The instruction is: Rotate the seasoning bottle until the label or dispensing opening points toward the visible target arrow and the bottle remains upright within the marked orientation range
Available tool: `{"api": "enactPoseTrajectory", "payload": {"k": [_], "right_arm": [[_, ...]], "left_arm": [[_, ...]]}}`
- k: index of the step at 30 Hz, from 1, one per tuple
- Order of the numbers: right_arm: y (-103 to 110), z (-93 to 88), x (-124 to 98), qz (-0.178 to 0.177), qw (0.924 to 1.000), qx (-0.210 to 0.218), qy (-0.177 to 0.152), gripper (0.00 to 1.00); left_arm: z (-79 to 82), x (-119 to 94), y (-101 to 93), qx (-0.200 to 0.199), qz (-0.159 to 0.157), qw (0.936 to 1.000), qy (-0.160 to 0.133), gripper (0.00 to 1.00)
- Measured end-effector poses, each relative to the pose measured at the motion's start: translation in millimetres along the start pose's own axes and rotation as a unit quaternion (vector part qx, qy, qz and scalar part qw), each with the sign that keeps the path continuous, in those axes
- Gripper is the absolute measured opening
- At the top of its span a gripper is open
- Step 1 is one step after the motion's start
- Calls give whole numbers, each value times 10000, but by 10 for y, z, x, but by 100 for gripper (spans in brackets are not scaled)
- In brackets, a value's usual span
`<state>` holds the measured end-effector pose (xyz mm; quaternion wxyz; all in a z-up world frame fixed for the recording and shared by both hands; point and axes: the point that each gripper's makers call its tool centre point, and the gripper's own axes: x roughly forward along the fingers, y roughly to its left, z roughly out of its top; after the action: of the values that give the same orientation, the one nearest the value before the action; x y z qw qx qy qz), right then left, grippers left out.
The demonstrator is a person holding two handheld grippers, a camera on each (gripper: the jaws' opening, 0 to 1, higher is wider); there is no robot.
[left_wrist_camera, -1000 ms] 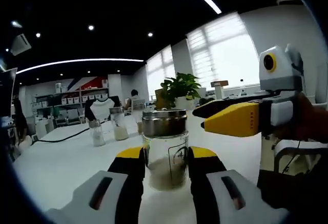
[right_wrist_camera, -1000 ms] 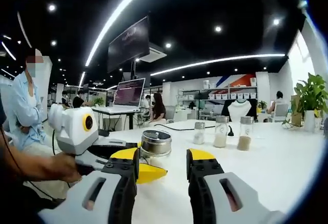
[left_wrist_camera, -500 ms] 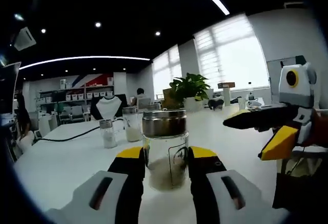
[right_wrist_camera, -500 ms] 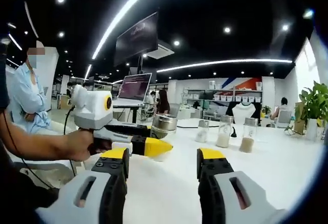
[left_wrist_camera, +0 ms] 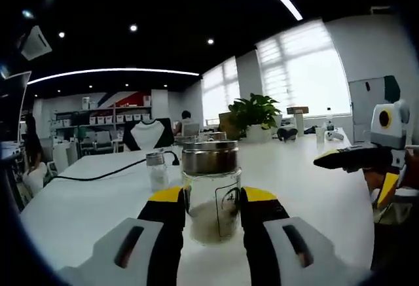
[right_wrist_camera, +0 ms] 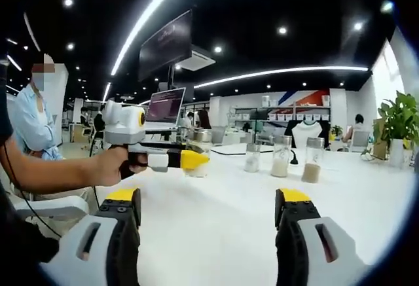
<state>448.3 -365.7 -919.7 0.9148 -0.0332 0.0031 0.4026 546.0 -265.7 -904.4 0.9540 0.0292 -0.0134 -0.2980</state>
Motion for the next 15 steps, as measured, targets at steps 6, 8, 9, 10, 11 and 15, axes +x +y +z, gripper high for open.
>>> {"api": "enactPoseTrajectory", "payload": {"k": [6,8,9,10,11,15], "right_arm": [[7,-45,1,43,10000,4,83,94],[11,-49,-1,51,10000,3,85,95],[12,-54,-3,58,9999,2,90,95],[9,-58,-3,59,9999,-1,100,95],[5,-63,-5,54,9999,-5,110,95],[-26,-64,-15,29,9999,12,110,94]], "left_arm": [[-79,25,95,-212,50,9998,10,34],[-122,52,141,-239,58,9997,52,34],[-145,67,172,-285,71,9995,89,34],[-159,74,190,-330,80,9994,111,34],[-172,83,212,-357,82,9993,113,34],[-245,125,276,-420,107,9989,186,34]]}}
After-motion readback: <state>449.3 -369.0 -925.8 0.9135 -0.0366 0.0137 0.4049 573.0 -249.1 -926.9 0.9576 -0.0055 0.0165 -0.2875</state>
